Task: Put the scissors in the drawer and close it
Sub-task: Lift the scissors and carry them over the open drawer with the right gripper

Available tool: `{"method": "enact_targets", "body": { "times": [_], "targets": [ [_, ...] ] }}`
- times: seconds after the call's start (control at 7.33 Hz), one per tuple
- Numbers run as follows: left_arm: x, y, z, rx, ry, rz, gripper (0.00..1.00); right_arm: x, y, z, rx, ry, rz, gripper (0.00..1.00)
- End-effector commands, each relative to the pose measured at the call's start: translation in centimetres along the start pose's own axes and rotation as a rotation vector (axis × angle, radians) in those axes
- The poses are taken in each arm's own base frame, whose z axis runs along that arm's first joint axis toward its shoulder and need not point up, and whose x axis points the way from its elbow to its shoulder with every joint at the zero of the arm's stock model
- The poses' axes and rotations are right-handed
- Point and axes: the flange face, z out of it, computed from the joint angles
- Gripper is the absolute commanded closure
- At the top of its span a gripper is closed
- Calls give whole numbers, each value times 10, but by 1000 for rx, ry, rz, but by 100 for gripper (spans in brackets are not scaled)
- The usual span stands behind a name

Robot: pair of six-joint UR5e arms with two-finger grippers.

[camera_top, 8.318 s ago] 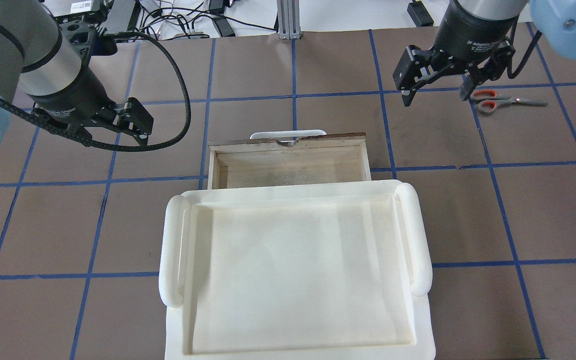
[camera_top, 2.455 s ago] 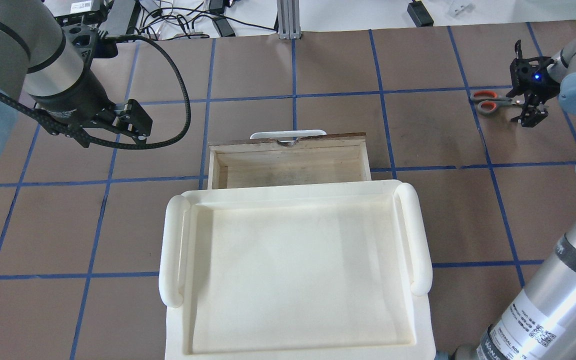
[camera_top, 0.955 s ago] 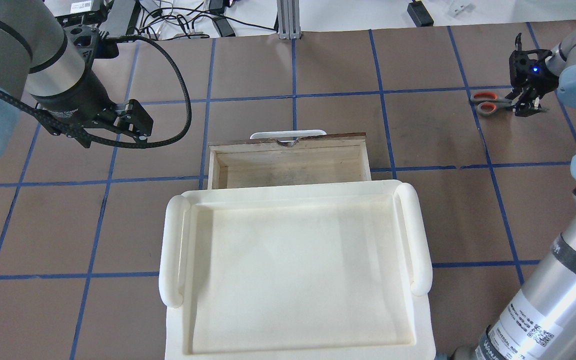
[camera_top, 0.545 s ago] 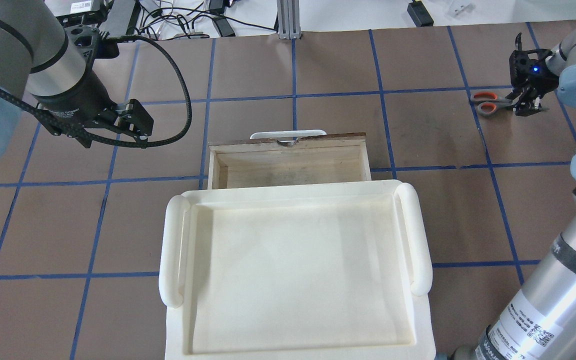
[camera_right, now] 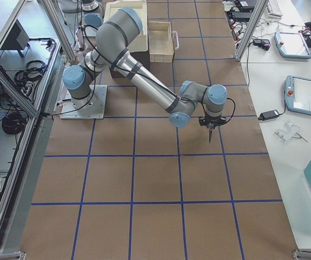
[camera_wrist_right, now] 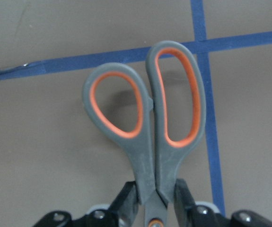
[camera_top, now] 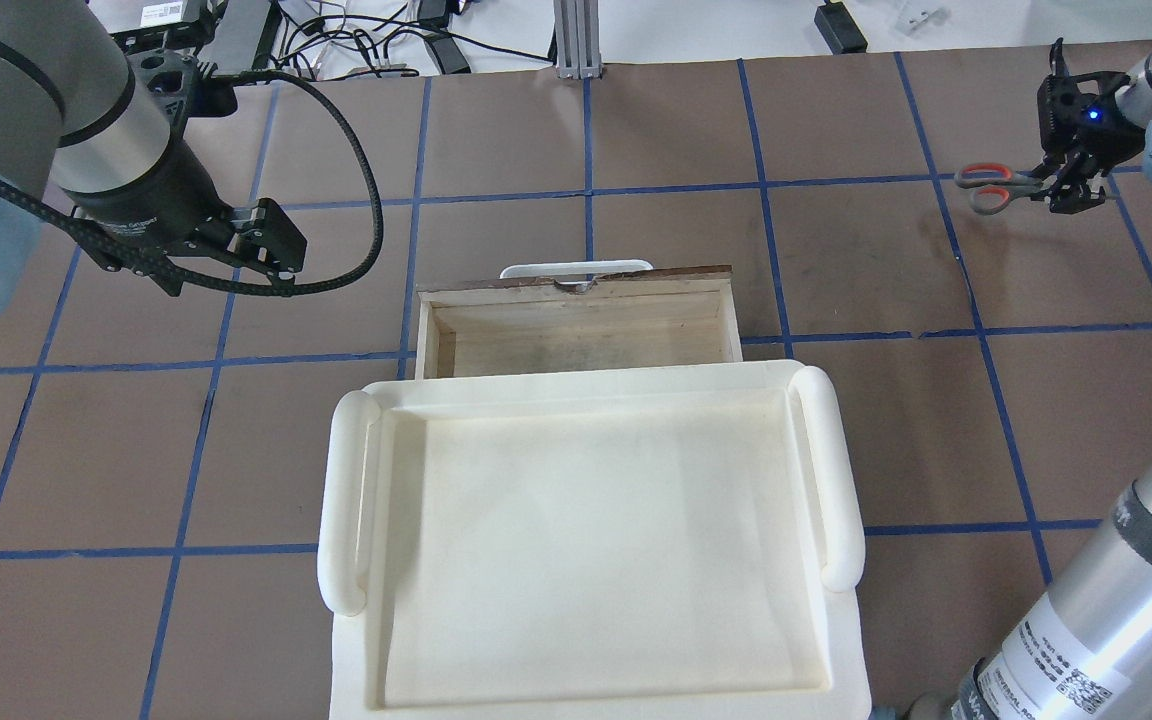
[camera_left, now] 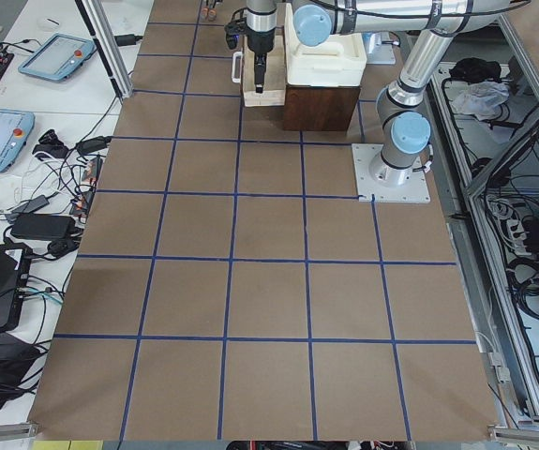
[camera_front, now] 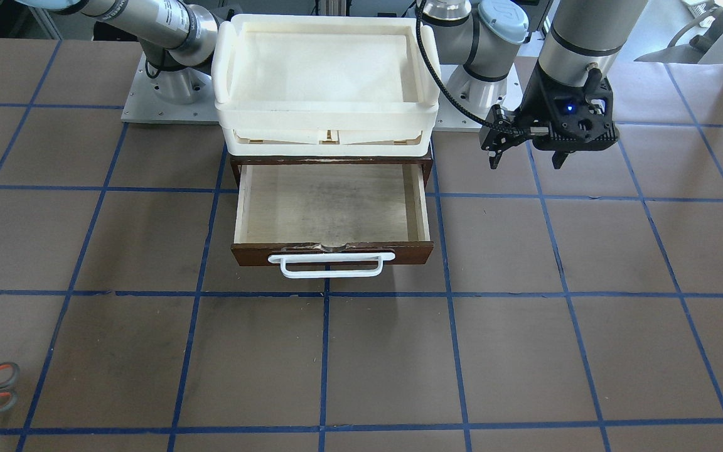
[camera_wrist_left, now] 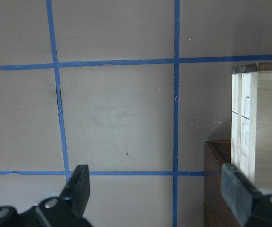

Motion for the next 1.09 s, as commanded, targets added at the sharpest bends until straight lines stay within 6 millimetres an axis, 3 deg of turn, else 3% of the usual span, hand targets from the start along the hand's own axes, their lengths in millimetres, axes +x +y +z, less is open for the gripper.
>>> {"method": "enact_targets", "body": {
  "times": [0.0, 0.55, 0.82, 0.95],
  "targets": [
    [0, 1, -1, 2, 0, 1, 0, -12, -27, -68, 13, -22, -79, 100],
    [0, 1, -1, 2, 0, 1, 0, -60, -149, -205, 5, -63, -214, 100],
    [0, 1, -1, 2, 0, 1, 0, -87, -210, -227, 10, -129, -289, 100],
    [0, 1, -2, 3, 0, 1, 0, -96, -244, -227, 9, -146, -333, 100]
  ]
}}
